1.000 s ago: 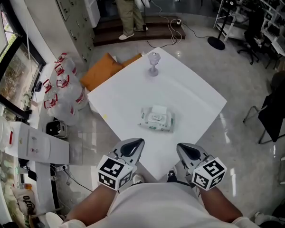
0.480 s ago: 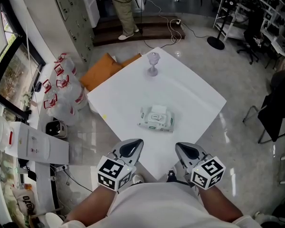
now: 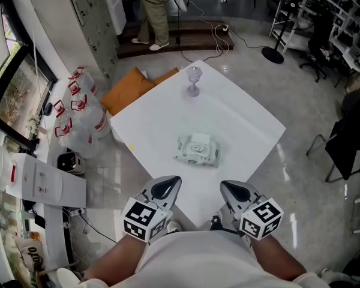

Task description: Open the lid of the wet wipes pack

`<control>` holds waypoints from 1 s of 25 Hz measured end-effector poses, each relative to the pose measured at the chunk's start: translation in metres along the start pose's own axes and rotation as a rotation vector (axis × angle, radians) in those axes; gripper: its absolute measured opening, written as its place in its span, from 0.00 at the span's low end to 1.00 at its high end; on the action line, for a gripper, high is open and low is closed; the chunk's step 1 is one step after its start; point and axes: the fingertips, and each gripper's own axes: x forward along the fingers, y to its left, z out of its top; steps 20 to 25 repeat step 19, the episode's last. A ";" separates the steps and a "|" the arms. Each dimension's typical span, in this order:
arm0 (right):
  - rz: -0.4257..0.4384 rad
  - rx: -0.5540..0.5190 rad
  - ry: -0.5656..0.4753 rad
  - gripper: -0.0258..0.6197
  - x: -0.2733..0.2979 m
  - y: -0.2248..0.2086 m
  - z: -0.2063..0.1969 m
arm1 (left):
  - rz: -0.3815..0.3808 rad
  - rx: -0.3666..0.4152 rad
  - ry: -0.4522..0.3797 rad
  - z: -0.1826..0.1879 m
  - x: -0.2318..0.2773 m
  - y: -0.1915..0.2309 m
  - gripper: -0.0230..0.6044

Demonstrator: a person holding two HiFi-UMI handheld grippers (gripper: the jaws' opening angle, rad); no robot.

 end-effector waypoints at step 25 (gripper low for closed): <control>0.004 0.000 0.006 0.05 0.002 0.000 0.000 | 0.012 0.015 0.005 0.000 0.002 0.001 0.05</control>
